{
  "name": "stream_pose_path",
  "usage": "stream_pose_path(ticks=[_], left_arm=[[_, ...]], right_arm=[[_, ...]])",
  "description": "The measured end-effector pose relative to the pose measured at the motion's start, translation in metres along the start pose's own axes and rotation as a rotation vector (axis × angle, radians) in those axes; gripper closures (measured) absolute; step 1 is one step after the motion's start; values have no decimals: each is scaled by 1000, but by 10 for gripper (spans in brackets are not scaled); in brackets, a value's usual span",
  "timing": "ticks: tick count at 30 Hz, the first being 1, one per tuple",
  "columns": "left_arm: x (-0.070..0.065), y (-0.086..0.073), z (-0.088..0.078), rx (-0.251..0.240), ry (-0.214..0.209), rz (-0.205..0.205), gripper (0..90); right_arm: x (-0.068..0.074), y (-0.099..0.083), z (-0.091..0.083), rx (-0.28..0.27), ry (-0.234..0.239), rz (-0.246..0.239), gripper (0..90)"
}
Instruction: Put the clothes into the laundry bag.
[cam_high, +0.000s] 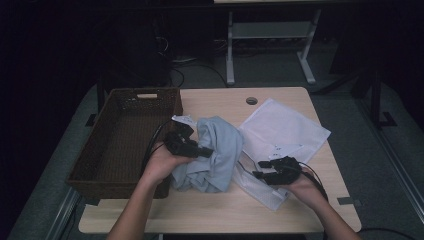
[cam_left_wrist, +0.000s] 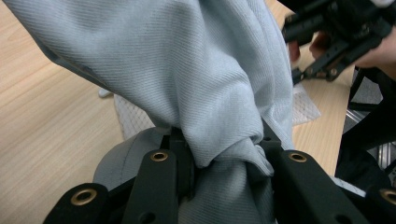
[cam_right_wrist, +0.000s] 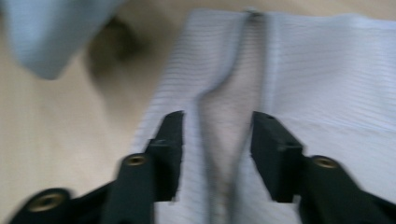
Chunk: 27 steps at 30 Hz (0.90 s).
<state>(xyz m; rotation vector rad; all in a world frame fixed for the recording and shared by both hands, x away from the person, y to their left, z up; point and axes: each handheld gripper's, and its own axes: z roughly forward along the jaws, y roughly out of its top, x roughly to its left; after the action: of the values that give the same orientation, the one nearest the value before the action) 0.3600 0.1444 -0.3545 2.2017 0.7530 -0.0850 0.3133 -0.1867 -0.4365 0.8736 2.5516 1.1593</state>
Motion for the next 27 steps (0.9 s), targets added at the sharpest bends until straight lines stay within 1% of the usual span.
stream_pose_path(ticks=[1,2,4,6,8,10,11,12,13,14,16,18,20,22,26,27], left_arm=[[0,0,0,0,-1,0,684],[0,0,0,-2,-1,-1,684],[0,0,-1,-4,0,-4,684],[1,-1,-1,-7,-3,-6,683],[1,-1,-2,-6,-6,-7,683],[2,-1,-2,-8,-4,-8,683],[2,-1,-3,-10,-4,-10,683],[2,-1,-3,-11,-4,-9,683],[2,-1,-4,-12,-5,-10,683],[2,-1,-4,-14,-6,-10,683],[3,-1,-5,-18,-8,-8,683],[3,-1,-6,-23,-10,-9,683],[4,-2,-6,-23,-11,-11,683],[5,-2,-6,-20,-9,-10,683],[5,-3,-6,-15,-2,-12,683],[5,-3,-6,-15,-2,-12,683]], right_arm=[[-4,0,-2,-11,-15,17,455],[-9,-1,-4,-21,-20,36,430],[-17,-1,-5,-23,-38,58,395],[-24,-2,-2,-21,-40,78,369],[-29,-3,2,-29,-31,98,341],[-34,-2,9,-36,-3,100,331],[-36,-1,14,-18,21,105,325],[-38,1,18,6,26,88,324],[-38,4,22,15,16,69,324],[-38,5,26,2,10,61,325],[-39,7,32,-28,15,78,324],[-36,7,37,-10,-2,67,324],[-34,6,41,2,0,66,324],[-33,5,43,6,-9,74,335],[-32,3,49,17,-31,60,367],[-32,2,50,22,-31,64,378]])
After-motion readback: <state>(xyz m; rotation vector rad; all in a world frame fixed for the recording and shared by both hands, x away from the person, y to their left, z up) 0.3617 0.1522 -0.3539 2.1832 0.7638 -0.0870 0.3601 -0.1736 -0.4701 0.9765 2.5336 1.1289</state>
